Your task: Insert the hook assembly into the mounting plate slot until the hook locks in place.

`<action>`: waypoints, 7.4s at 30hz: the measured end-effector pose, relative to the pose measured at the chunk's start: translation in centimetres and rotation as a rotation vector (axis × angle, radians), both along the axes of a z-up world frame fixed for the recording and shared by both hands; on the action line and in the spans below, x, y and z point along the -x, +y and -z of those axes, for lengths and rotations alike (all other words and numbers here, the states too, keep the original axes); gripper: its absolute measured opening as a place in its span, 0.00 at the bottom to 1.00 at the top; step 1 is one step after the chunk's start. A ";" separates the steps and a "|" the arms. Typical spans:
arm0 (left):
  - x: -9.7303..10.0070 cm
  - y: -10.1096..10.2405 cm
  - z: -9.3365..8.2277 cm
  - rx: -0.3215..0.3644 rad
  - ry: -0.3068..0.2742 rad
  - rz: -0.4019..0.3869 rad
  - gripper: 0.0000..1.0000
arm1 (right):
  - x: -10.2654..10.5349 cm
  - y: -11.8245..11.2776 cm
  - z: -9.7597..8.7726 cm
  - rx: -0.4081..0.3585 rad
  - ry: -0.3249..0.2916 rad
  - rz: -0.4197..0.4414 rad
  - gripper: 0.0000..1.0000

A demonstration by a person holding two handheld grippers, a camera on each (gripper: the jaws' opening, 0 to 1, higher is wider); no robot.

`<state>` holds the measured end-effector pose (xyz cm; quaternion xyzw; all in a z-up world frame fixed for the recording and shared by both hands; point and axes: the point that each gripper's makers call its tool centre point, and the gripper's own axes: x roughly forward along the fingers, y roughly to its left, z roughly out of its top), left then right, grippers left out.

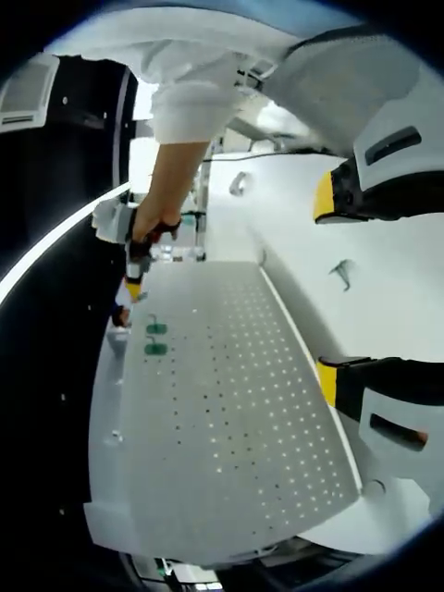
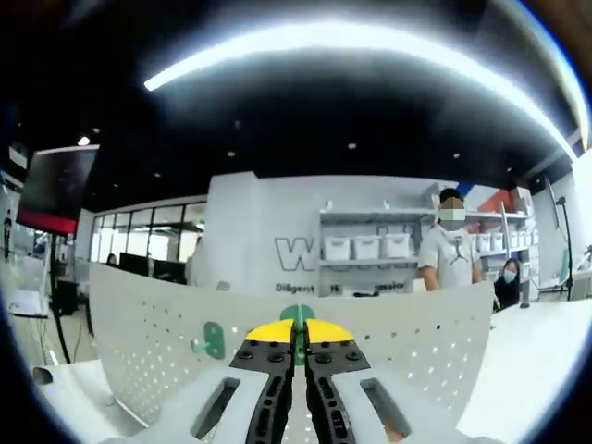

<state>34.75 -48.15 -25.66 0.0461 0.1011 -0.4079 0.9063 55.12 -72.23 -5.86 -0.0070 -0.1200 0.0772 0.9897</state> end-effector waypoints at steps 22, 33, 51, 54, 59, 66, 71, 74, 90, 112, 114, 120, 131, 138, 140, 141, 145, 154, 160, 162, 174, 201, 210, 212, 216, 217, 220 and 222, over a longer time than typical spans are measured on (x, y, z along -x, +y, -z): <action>-0.1 0.2 0.2 -0.007 0.004 -0.008 0.59 | -2.9 -0.7 0.3 0.018 0.024 0.028 0.01; -0.2 0.3 0.1 -0.006 0.002 -0.013 0.59 | -3.4 -0.6 0.9 0.028 0.043 0.029 0.01; -0.1 0.4 -0.1 0.000 -0.005 -0.013 0.59 | -2.4 -0.9 2.5 0.008 0.059 0.022 0.01; -0.1 0.4 -0.1 0.000 -0.004 -0.013 0.59 | -2.3 -0.8 3.1 0.013 0.064 0.022 0.01; -0.1 0.3 0.0 -0.001 0.000 -0.011 0.59 | -2.6 -0.7 3.2 0.008 0.052 0.020 0.01; -0.1 0.3 0.2 -0.005 0.008 -0.010 0.59 | -3.0 -0.5 2.9 0.028 0.039 0.020 0.00; -0.2 0.4 0.3 -0.002 0.010 -0.016 0.59 | -3.3 -0.7 2.9 0.011 0.038 0.025 0.00; -0.2 0.4 0.3 -0.004 0.010 -0.016 0.59 | -3.3 -0.4 2.9 0.016 0.037 0.024 0.00; -0.3 0.5 0.1 0.002 0.007 -0.019 0.59 | -3.6 -0.4 3.3 0.011 0.042 0.032 0.00; -0.3 0.6 0.0 0.005 0.002 -0.023 0.59 | -3.9 -0.2 3.8 0.092 0.048 0.045 0.00; -0.4 0.7 0.0 0.006 0.001 -0.024 0.59 | -3.9 -0.2 3.8 0.111 0.048 0.047 0.01; -0.3 0.6 -0.1 0.006 0.001 -0.023 0.59 | -4.0 0.0 3.9 0.199 0.057 0.054 0.01; -0.4 0.6 0.1 0.001 0.007 -0.022 0.59 | -3.9 0.1 4.0 0.217 0.075 0.047 0.02; -0.4 0.6 0.1 0.003 0.010 -0.019 0.59 | -4.1 0.0 4.1 0.199 0.087 0.039 0.03; -0.4 0.5 0.1 0.002 0.009 -0.018 0.59 | -4.1 0.0 4.1 0.198 0.090 0.040 0.04; -0.4 0.5 0.1 0.002 0.010 -0.017 0.59 | -4.1 0.0 4.1 0.194 0.089 0.038 0.04; -0.4 0.5 0.2 0.002 0.010 -0.016 0.59 | -3.9 -0.4 4.0 0.190 0.092 0.042 0.08; -0.3 0.4 0.0 0.002 0.003 -0.013 0.59 | -3.1 -0.7 4.0 0.191 0.102 0.047 0.16; -0.2 0.3 -0.1 0.000 0.000 -0.009 0.59 | -2.1 -0.8 4.0 0.168 0.110 0.035 0.24; -0.1 0.2 -0.1 0.001 -0.002 -0.007 0.59 | -1.6 -0.8 4.0 0.158 0.108 0.028 0.25; 0.0 0.2 -0.1 -0.003 -0.005 -0.007 0.59 | 0.8 0.1 4.1 0.164 0.104 -0.013 0.27; 0.2 -0.3 0.1 -0.018 -0.008 0.010 0.59 | 5.9 3.6 11.3 0.212 0.233 -0.124 0.27; 0.2 -0.3 -0.2 -0.017 -0.020 0.011 0.59 | 6.9 5.3 16.5 0.220 0.373 -0.195 0.27; 0.3 -0.4 -0.2 -0.015 -0.020 0.012 0.59 | 7.3 6.0 18.0 0.232 0.416 -0.216 0.27; 0.3 -0.4 -0.2 -0.014 -0.021 0.013 0.59 | 7.9 7.3 20.5 0.246 0.472 -0.251 0.25; 0.3 -0.4 -0.2 -0.015 -0.021 0.012 0.59 | 8.1 7.6 21.0 0.249 0.488 -0.261 0.25; 0.3 -0.4 -0.2 -0.015 -0.020 0.014 0.59 | 8.4 8.2 22.2 0.259 0.520 -0.279 0.25; 0.3 -0.5 -0.2 -0.017 -0.018 0.015 0.59 | 8.5 8.3 22.9 0.256 0.544 -0.287 0.25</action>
